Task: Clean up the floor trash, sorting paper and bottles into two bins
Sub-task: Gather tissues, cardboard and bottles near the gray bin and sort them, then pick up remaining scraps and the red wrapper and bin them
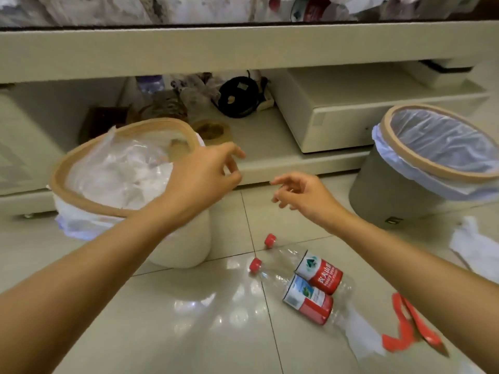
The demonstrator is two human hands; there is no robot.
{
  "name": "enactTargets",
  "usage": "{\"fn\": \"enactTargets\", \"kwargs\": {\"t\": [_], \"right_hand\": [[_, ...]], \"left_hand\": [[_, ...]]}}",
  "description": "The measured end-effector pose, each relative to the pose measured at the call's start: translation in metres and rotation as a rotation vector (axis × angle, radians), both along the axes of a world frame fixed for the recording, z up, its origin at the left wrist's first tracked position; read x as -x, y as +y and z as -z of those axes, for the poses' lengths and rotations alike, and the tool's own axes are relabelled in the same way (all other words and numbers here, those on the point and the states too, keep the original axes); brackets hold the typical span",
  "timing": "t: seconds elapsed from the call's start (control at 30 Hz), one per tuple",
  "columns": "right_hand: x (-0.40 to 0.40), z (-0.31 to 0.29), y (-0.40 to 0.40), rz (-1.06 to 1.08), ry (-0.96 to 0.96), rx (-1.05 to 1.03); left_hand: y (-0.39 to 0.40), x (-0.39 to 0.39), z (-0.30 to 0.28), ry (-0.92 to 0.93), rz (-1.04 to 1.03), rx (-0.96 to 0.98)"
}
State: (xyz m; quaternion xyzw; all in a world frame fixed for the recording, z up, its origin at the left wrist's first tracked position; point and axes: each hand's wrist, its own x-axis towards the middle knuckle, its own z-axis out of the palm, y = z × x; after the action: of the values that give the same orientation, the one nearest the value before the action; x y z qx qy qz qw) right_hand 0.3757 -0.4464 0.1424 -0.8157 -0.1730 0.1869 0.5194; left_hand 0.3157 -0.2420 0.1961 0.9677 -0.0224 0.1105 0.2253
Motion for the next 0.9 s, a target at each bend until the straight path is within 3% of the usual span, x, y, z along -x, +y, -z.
{"fn": "enactTargets", "kwargs": {"t": [0.1,0.27,0.37,0.47,0.6,0.77,0.9], "right_hand": [[0.0,0.043,-0.051,-0.014,-0.026,0.24],[0.018,0.107,-0.102,-0.232,-0.011,0.818],[0.028,0.132,-0.11,-0.305,0.021,0.918],[0.035,0.149,-0.112,-0.28,-0.015,0.887],[0.035,0.16,-0.113,-0.25,-0.034,0.782],[0.022,0.148,-0.115,-0.018,0.068,0.457],[0.009,0.122,-0.117,0.135,0.068,0.091]], "left_hand": [[-0.046,-0.006,0.038,0.166,0.154,-0.025],[-0.088,-0.005,0.138,0.673,0.308,-0.403],[-0.087,-0.001,0.182,0.858,0.309,-0.594],[-0.076,0.002,0.208,0.819,0.306,-0.594],[-0.047,0.004,0.216,0.749,0.369,-0.409],[-0.058,0.001,0.169,0.606,0.243,0.279],[-0.095,-0.013,0.125,0.385,0.131,0.567]]}}
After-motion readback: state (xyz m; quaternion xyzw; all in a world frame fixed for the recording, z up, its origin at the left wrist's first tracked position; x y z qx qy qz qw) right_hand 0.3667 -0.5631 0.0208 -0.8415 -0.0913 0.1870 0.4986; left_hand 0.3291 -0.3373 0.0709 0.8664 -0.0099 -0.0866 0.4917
